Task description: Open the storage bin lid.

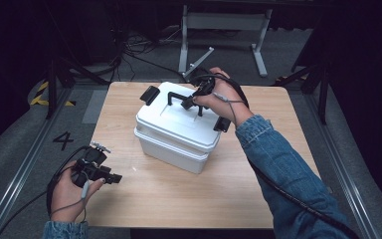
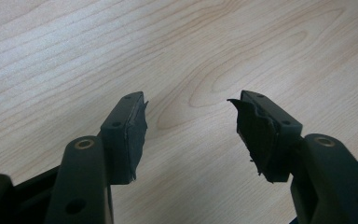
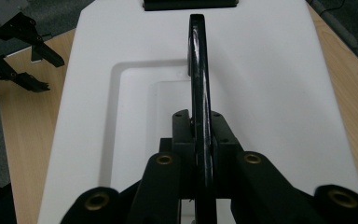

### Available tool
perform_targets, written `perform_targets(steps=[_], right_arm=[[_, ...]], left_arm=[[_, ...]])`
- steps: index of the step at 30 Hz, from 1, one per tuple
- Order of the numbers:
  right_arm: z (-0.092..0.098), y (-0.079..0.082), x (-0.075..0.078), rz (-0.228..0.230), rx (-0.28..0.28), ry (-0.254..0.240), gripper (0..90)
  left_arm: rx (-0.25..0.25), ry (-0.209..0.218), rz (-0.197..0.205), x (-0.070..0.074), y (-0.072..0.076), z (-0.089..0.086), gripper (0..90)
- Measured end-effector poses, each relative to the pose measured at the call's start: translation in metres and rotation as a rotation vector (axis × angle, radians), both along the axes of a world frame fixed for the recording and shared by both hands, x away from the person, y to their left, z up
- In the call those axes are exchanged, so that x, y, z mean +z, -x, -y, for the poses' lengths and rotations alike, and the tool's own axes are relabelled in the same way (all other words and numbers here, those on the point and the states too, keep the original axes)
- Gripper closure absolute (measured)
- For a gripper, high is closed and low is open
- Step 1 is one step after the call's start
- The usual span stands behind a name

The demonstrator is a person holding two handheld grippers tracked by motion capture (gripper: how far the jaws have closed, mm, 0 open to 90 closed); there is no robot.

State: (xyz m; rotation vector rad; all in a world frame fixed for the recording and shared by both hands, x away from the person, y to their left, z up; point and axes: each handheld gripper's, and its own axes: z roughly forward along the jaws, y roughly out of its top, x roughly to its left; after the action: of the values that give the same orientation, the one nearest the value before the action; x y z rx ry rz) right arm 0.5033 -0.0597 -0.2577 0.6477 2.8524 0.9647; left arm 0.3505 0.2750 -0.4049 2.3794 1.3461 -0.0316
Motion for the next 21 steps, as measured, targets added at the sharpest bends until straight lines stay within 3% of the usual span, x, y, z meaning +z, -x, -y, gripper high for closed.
perform_targets(steps=[5, 21], right_arm=[[0.013, -0.001, 0.005, 0.001, -0.006, -0.007, 84.0], [0.092, -0.006, 0.016, 0.007, -0.101, -0.015, 84.0]], left_arm=[[-0.003, 0.002, -0.005, -0.003, -0.002, -0.001, 43.1], [0.015, 0.005, -0.016, -0.008, -0.002, -0.004, 43.1]])
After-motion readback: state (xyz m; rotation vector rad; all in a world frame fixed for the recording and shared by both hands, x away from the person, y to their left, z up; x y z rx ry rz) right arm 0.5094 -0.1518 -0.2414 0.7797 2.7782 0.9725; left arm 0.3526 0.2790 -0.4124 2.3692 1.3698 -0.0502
